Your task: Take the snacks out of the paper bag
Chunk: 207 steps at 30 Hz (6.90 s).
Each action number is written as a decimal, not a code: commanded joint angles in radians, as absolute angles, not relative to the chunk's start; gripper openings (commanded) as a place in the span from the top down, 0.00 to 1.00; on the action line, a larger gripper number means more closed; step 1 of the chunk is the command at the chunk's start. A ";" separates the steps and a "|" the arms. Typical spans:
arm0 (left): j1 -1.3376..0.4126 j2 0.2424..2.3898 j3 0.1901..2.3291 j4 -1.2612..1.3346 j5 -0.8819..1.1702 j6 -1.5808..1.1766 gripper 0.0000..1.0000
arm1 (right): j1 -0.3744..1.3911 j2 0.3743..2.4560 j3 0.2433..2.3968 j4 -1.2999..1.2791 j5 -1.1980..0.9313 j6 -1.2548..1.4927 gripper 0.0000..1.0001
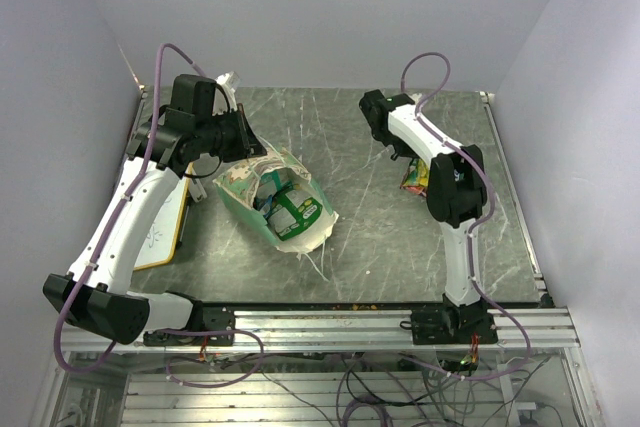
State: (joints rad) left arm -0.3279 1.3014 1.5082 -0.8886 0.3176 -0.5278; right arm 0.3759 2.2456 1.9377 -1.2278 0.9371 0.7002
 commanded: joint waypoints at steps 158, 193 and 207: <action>-0.312 1.357 1.451 -0.808 0.406 -0.600 0.93 | 1.013 0.946 1.284 -0.580 0.236 0.183 1.00; -0.314 1.280 1.451 -0.816 0.441 -0.572 0.93 | 0.359 1.630 1.736 -1.082 0.939 0.297 1.00; -0.320 1.296 1.477 -0.826 0.436 -0.565 0.93 | 0.341 1.746 1.668 -1.035 0.950 0.276 1.00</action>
State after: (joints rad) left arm -0.3161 1.2926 1.4345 -0.8215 0.4149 -0.5823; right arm 0.3477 1.7050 1.6482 -1.0615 0.9264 0.2829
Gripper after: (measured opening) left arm 0.072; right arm 0.008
